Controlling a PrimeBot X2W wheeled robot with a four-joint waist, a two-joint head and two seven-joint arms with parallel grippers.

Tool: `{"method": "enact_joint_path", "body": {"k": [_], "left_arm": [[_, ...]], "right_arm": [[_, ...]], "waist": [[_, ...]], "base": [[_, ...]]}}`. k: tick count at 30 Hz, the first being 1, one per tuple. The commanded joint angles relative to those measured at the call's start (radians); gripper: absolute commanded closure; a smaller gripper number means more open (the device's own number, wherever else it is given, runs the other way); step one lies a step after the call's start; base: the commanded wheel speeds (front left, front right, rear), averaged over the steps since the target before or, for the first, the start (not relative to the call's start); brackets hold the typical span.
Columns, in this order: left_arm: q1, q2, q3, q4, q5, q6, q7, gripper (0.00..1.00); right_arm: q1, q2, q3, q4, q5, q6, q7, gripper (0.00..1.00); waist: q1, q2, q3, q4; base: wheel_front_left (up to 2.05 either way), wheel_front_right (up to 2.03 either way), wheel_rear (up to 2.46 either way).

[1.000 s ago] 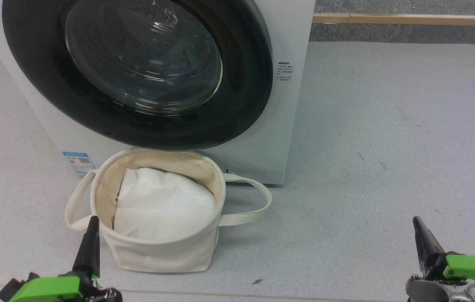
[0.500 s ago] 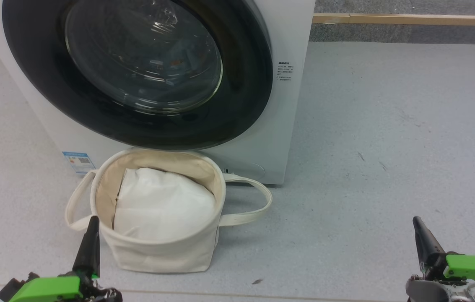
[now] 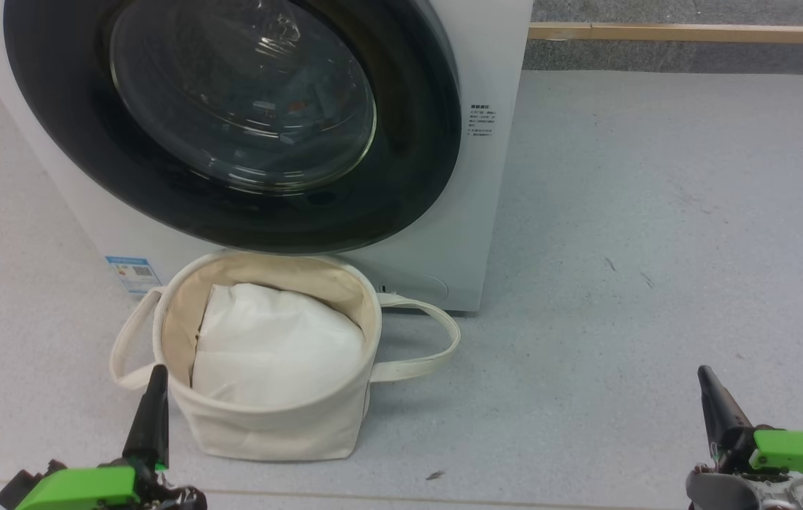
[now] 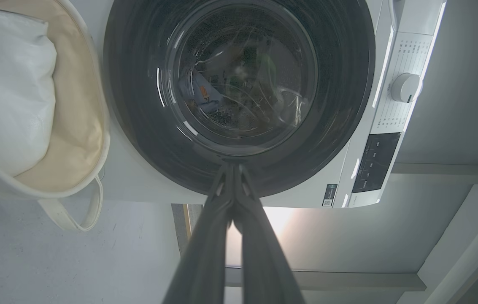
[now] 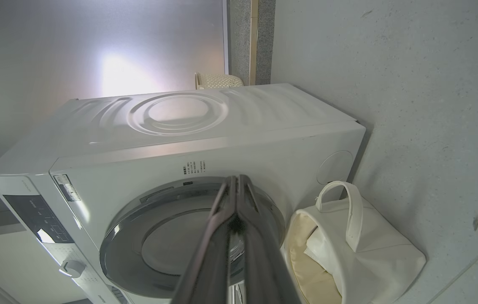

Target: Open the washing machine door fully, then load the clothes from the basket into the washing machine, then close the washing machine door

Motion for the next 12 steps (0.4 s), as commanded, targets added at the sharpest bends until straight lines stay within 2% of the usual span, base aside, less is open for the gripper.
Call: {"method": "enact_joint_path", "body": {"k": [1, 12], "left_arm": [[-0.025, 0.007, 0.035, -0.039, -0.002, -0.007, 0.009, 1.0], [-0.025, 0.007, 0.035, -0.039, -0.002, -0.007, 0.009, 1.0]], "right_arm": [[-0.05, -0.005, 0.021, -0.037, 0.005, 0.0, 0.008, 1.0], [-0.05, -0.005, 0.021, -0.037, 0.006, 0.0, 0.008, 1.0]], "waist": [[0.0, 0.0, 0.0, 0.0], [0.0, 0.0, 0.0, 0.0]], "base": [[0.0, 0.0, 0.0], [0.0, 0.0, 0.0]]}}
